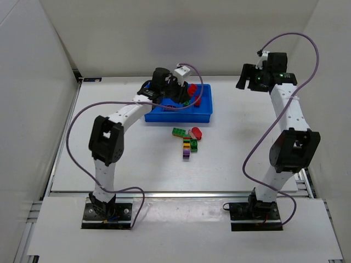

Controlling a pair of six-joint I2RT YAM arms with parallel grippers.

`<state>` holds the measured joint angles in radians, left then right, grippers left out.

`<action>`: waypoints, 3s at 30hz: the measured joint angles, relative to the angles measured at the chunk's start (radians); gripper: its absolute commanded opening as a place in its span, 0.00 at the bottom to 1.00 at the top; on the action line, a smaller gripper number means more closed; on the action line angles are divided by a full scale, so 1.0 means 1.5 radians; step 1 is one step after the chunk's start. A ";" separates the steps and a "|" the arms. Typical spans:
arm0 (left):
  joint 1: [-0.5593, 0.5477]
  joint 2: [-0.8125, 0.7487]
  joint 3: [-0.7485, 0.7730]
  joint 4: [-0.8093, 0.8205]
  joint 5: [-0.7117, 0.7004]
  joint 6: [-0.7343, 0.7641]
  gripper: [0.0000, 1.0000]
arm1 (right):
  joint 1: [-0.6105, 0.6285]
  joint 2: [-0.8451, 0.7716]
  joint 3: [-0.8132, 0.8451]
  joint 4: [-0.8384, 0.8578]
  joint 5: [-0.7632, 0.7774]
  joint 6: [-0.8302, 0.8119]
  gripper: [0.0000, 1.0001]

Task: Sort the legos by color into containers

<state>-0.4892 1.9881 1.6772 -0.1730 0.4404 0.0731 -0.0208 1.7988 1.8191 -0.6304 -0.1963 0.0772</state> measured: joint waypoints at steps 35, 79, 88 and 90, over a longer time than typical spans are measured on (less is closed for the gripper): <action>-0.004 0.311 0.350 -0.089 0.033 -0.076 0.61 | -0.020 -0.027 -0.100 -0.022 -0.091 -0.049 0.87; 0.172 -0.386 -0.197 -0.300 0.061 0.076 0.85 | 0.181 0.093 -0.192 -0.304 -0.380 -1.172 0.95; 0.179 -0.374 -0.199 -0.299 0.064 0.077 0.85 | 0.242 0.135 -0.163 -0.229 -0.323 -1.135 0.95; 0.181 -0.373 -0.204 -0.299 0.066 0.079 0.85 | 0.252 0.156 -0.147 -0.223 -0.309 -1.125 0.95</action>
<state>-0.2176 1.4281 1.3712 -0.6209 0.5388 0.1909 0.3576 2.0323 1.5982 -0.9646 -0.6594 -1.6108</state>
